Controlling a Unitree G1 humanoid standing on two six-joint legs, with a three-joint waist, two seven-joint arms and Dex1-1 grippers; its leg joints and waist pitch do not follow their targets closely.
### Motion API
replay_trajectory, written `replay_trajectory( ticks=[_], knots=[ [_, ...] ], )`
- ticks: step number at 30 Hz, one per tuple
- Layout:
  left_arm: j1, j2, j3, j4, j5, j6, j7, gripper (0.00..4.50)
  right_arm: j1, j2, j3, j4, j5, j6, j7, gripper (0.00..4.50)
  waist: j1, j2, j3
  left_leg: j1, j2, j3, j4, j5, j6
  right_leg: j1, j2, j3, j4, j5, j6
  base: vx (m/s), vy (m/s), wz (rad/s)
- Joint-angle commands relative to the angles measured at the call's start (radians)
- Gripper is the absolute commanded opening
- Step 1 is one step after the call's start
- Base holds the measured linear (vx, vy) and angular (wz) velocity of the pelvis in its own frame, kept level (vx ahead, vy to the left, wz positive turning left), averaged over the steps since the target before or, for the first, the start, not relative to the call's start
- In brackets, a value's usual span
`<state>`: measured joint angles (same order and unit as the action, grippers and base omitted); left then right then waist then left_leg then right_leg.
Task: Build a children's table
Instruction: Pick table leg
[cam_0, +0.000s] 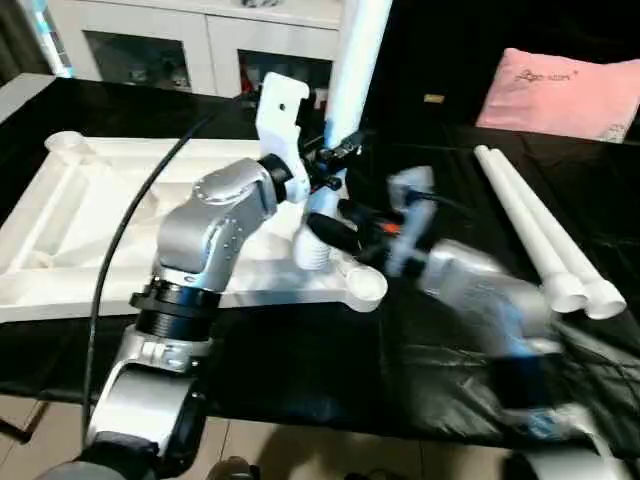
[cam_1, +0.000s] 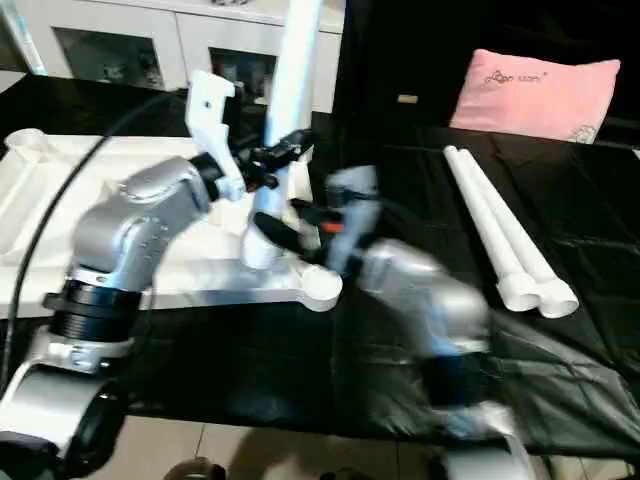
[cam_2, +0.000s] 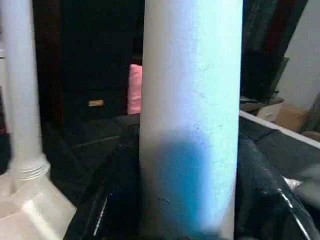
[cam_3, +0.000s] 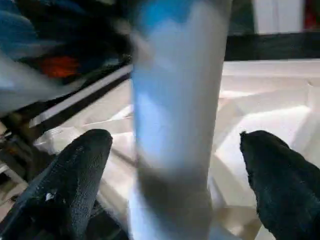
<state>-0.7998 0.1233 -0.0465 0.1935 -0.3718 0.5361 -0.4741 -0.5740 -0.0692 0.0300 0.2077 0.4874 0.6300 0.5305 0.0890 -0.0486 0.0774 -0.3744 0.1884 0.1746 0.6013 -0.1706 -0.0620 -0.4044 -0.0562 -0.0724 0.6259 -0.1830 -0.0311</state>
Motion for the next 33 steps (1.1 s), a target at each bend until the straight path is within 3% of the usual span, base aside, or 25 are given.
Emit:
replay_trajectory(
  ticks=[1,8,9,12,13,33],
  knots=[
    [-0.028,-0.002,-0.002,-0.009,0.008,-0.006,0.006,1.87,-0.022,-0.001,-0.020,0.037,-0.028,-0.018,-0.057,4.50,-0.001,-0.001,-0.083,0.010,0.037,-0.011,-0.064,-0.121,-0.028,0.057,-0.087,0.055,-0.081,-0.233,-0.133,0.000,0.000,0.00],
    [-0.029,-0.008,0.005,0.002,0.015,-0.017,0.014,1.87,-0.019,0.013,-0.031,0.043,-0.026,-0.024,-0.046,4.50,0.001,-0.005,-0.086,0.009,0.038,-0.009,-0.063,-0.100,-0.009,0.062,-0.086,0.057,-0.073,-0.159,-0.131,0.000,0.000,0.00],
    [-0.029,-0.007,0.008,0.005,0.017,-0.017,0.013,1.87,-0.023,0.014,-0.037,0.048,-0.014,-0.016,-0.038,4.15,0.001,-0.004,-0.085,0.010,0.038,-0.009,-0.063,-0.105,-0.008,0.061,-0.086,0.057,-0.074,-0.168,-0.132,0.000,0.000,0.00],
    [-0.029,-0.007,0.009,0.006,0.019,-0.017,0.013,1.87,-0.025,0.014,-0.037,0.052,-0.011,-0.016,-0.035,4.09,0.001,-0.004,-0.084,0.009,0.038,-0.009,-0.063,-0.108,-0.006,0.062,-0.087,0.057,-0.076,-0.177,-0.131,0.000,0.000,0.00],
    [-0.030,-0.006,0.009,0.007,0.021,-0.017,0.013,1.87,-0.029,0.013,-0.037,0.059,-0.011,-0.020,-0.033,3.80,0.001,-0.004,-0.084,0.010,0.038,-0.010,-0.064,-0.110,-0.008,0.061,-0.087,0.057,-0.077,-0.187,-0.128,0.000,0.000,0.00],
    [-0.045,-0.001,0.024,0.036,0.029,-0.030,0.015,1.87,-0.043,0.012,-0.060,0.066,0.028,0.013,0.008,2.32,0.002,-0.004,-0.085,0.009,0.038,-0.010,-0.063,-0.105,-0.006,0.062,-0.088,0.057,-0.076,-0.183,-0.133,0.000,0.000,0.00]
  ],
)
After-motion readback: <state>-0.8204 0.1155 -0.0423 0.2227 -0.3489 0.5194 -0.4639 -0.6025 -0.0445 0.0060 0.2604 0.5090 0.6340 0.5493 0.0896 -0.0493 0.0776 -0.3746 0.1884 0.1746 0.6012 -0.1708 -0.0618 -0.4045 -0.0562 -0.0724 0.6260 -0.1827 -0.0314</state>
